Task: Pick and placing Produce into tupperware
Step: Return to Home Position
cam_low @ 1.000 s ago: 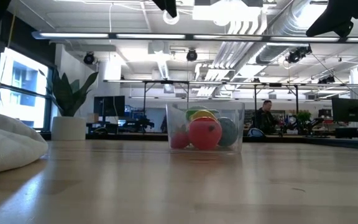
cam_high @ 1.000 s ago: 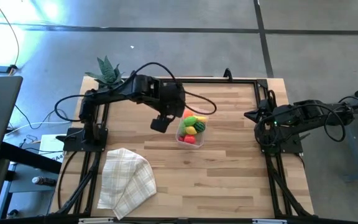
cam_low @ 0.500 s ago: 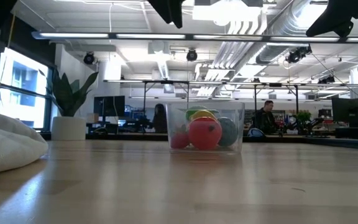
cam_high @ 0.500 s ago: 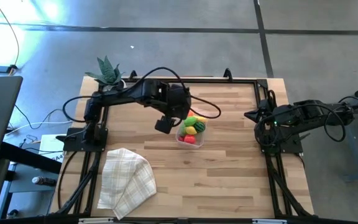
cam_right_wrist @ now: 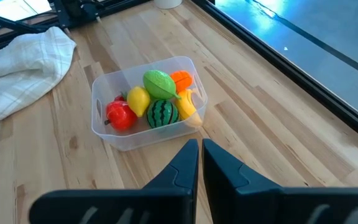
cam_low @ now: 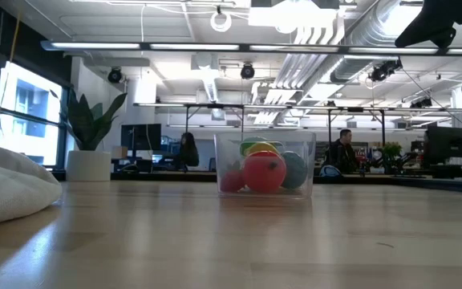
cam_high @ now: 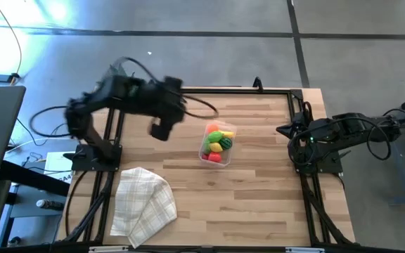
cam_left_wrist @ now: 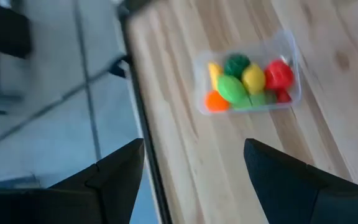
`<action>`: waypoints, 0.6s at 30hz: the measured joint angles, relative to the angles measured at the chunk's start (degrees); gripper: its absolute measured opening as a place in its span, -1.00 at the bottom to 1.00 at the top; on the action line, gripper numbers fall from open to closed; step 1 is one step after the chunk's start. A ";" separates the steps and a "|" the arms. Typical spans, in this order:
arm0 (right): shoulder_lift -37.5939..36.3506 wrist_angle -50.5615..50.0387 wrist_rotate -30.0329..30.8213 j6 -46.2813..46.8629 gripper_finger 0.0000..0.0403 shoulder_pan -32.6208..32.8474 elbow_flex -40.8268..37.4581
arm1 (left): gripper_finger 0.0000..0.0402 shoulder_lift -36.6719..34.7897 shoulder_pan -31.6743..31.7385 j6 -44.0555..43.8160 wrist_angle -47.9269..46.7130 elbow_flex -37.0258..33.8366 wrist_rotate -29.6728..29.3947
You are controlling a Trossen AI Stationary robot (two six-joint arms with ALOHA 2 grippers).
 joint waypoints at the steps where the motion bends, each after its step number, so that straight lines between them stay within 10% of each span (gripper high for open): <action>1: -0.01 0.00 0.02 0.05 -0.94 -0.02 0.00 | 0.33 -1.79 0.05 0.14 0.62 -0.03 0.03; 6: -0.01 -0.02 0.00 0.06 -0.94 0.00 -0.01 | 0.33 -12.09 0.16 -1.02 6.17 -8.99 0.09; 18: -0.01 -0.02 0.00 0.04 -0.94 -0.01 0.00 | 0.33 -50.82 0.18 -17.29 41.10 -61.85 -0.13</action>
